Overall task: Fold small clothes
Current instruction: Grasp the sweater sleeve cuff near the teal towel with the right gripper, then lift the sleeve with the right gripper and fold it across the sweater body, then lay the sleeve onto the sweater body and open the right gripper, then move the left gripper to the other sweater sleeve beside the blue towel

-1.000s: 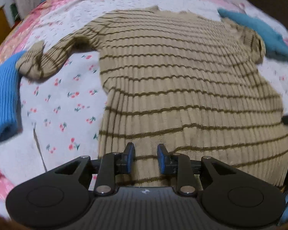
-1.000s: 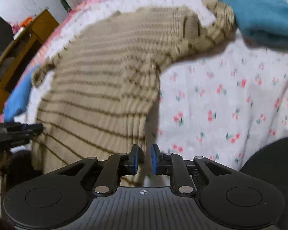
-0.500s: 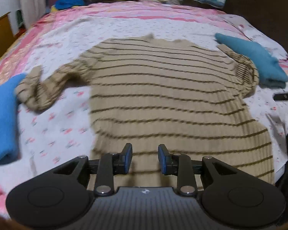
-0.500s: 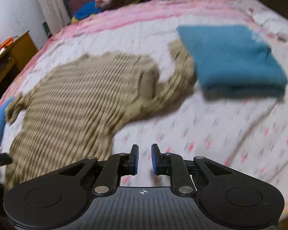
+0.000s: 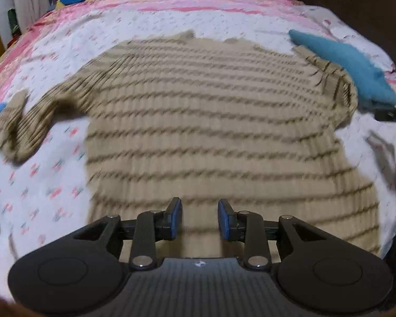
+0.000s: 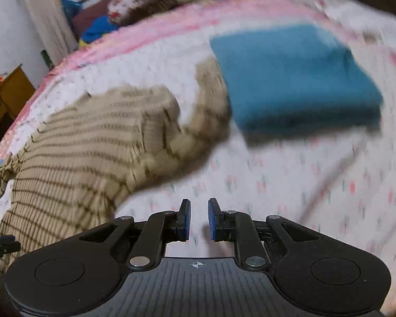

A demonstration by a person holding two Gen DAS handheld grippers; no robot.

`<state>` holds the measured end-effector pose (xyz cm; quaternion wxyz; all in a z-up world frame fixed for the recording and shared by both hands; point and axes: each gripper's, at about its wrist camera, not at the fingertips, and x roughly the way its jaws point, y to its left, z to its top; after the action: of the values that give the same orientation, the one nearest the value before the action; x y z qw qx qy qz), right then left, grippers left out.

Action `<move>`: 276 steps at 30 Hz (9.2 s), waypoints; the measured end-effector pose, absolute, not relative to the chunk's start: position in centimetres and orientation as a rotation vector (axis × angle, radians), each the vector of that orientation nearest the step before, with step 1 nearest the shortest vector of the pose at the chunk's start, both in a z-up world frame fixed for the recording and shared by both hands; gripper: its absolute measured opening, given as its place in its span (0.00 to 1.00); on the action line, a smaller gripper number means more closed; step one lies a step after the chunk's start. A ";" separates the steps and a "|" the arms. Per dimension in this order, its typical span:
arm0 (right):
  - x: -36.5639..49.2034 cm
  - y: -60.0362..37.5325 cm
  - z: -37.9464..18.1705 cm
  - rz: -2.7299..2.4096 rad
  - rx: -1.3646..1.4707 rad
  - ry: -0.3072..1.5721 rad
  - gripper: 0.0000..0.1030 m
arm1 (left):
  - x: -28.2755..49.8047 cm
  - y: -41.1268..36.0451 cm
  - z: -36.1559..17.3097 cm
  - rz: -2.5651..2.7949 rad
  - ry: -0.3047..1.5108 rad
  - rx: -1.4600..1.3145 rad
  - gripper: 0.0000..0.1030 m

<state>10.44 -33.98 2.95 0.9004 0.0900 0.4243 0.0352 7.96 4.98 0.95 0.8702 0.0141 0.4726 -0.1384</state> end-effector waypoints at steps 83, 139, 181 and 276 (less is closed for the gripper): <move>16.9 -49.4 4.9 -0.246 0.630 0.562 0.23 | 16.4 -6.3 -0.5 -0.480 0.992 -0.039 0.42; 11.0 -44.2 11.8 0.131 0.811 0.172 0.09 | 23.0 -16.5 1.4 -0.493 0.789 -0.015 0.54; 22.1 -17.6 6.8 0.500 0.457 0.551 0.09 | 14.5 7.1 0.2 -0.294 0.763 -0.322 0.53; 20.1 -9.4 2.5 0.690 -0.089 0.707 0.26 | 15.8 15.7 -0.4 0.073 0.776 -0.375 0.54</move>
<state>20.10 -9.42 2.48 0.8795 -0.0426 0.3391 0.3311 15.83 15.68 -0.36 0.9079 -0.1816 0.3761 0.0352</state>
